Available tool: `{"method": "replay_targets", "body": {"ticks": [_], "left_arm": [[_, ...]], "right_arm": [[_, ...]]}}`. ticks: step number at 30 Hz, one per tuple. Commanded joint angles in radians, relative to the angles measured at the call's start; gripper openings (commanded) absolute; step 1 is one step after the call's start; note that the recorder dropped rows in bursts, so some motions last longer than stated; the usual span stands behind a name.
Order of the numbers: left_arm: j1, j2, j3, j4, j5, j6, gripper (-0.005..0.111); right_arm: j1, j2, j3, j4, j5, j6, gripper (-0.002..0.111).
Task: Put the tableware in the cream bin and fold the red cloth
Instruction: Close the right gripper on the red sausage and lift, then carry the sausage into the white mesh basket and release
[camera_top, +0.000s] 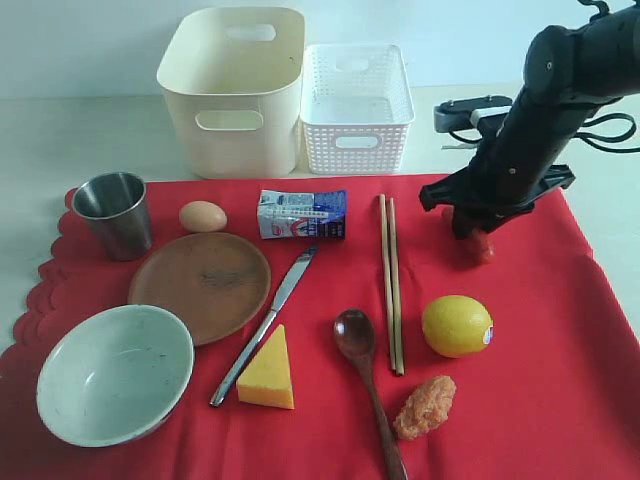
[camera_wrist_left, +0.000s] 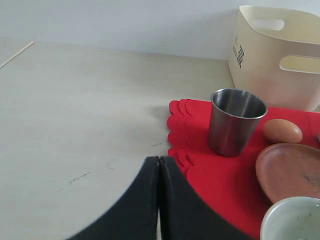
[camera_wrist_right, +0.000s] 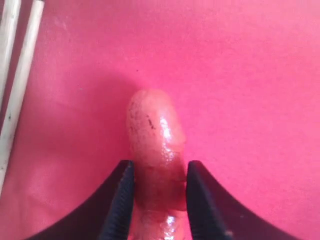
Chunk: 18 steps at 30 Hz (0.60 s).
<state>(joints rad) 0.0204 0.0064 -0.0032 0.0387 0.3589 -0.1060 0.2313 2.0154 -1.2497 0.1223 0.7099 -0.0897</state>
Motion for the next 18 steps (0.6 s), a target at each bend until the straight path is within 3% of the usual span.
{"method": "replay_targets", "body": {"ticks": [1, 7, 18], "left_arm": [[0.0, -0.006, 0.003, 0.003, -0.007, -0.002, 0.0], [0.0, -0.006, 0.003, 0.003, -0.007, -0.002, 0.0], [0.0, -0.006, 0.003, 0.003, -0.007, -0.002, 0.0]], "right_arm": [[0.001, -0.037, -0.04, -0.01, 0.003, -0.015, 0.0], [0.001, -0.109, -0.086, 0.024, -0.002, -0.03, 0.0], [0.001, -0.119, -0.228, 0.302, -0.009, -0.305, 0.0]]}}
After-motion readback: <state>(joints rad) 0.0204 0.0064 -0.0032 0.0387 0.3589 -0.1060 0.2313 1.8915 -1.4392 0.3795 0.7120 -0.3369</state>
